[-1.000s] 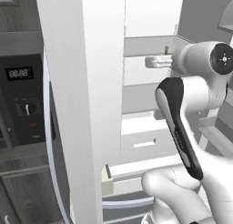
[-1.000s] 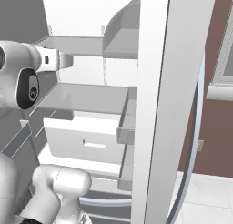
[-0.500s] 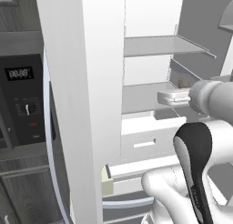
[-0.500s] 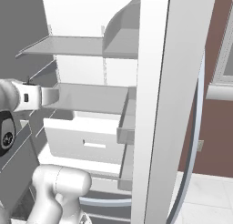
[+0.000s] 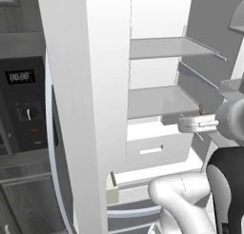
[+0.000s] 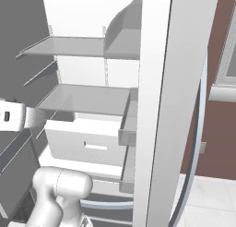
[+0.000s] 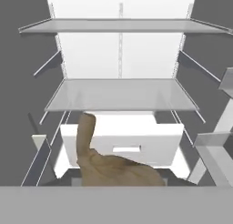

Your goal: Grab the garlic and lemon from the fridge, place them in the blender, close the lid, and turn on the blender to create a marinade.

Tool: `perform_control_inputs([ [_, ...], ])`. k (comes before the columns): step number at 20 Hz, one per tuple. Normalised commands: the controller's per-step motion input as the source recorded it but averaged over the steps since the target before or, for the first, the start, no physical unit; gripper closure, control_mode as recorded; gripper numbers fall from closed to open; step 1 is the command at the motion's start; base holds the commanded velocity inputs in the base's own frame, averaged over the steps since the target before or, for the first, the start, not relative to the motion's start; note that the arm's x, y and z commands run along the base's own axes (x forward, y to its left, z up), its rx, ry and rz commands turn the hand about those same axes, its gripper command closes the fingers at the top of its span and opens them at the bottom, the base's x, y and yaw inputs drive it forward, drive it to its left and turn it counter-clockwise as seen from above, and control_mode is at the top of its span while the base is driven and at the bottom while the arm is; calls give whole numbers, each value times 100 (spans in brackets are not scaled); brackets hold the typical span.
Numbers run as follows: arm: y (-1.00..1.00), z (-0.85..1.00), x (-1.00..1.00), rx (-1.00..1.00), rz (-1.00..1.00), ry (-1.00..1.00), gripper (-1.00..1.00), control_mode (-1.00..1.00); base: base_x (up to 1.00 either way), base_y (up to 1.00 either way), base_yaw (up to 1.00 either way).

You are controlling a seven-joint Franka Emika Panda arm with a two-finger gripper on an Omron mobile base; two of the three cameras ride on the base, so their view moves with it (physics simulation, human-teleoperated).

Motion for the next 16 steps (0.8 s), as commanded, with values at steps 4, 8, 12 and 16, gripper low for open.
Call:
perform_control_inputs([
  [4,0,-1,-58,0,0,32,100,-100,0,0,0],
  [8,0,-10,-31,0,0,13,100,100,-40,0,1],
  [12,0,0,0,0,0,0,100,100,-95,4,0],
  [16,0,0,0,0,0,0,100,100,-100,3,1],
])
